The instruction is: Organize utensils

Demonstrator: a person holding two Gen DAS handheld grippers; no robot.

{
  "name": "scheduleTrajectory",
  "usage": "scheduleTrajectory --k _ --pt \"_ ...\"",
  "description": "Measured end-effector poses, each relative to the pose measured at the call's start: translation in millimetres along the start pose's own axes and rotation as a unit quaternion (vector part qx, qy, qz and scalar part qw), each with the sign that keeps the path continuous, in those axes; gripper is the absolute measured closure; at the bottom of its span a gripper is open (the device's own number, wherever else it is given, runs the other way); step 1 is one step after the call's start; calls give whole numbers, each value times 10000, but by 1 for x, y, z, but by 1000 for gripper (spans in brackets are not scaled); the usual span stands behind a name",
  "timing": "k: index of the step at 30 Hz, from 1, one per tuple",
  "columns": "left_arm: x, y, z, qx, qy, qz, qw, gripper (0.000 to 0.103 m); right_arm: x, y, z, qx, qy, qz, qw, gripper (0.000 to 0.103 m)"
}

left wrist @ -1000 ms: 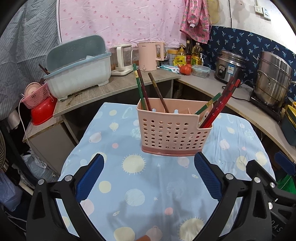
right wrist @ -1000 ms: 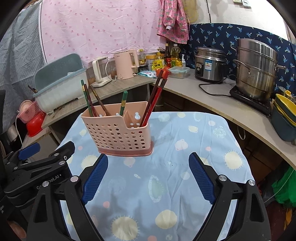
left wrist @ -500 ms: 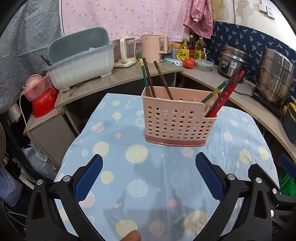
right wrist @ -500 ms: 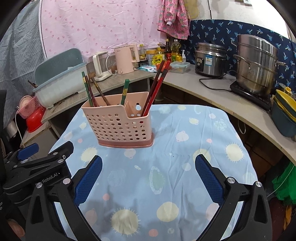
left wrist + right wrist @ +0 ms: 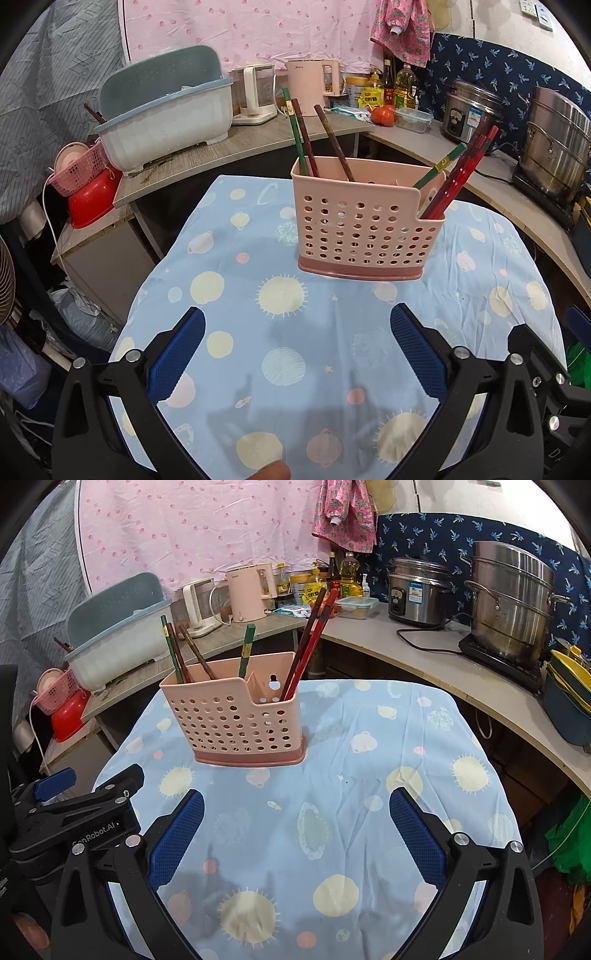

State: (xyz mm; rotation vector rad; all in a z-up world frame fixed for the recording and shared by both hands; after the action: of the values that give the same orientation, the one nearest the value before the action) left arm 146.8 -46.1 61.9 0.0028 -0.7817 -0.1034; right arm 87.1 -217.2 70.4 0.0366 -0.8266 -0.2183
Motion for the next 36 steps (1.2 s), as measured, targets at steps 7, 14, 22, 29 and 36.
scheduleTrajectory --k 7,14,22,29,36 --pt "-1 0 -2 57 46 -39 10000 7 -1 1 -1 -12 8 3 10000 6" --pt "-2 -1 -2 51 39 -44 10000 7 -2 2 -2 -18 19 26 10000 6" --pt "-3 -2 -3 117 53 -90 9999 7 -4 5 -3 -22 49 48 10000 6" --pt "-5 -1 -2 198 47 -56 9998 7 -5 6 -4 -27 65 66 10000 6" --pt "-5 2 -2 290 28 -21 9996 7 -6 8 -4 -18 77 80 9999 6"
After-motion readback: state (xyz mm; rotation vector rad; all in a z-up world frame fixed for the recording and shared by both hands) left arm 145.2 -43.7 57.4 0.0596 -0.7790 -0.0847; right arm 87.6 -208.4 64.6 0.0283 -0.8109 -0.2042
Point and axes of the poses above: each gripper's, at about its wrist camera, not at the fingertips, and z roughly against the way its jaws point, y to its left, x to its top, the point moved 1 cm from there along -z, roughly the way its jaws point, and after that the axes turned 1 degree about y, right-handed, at the moved point
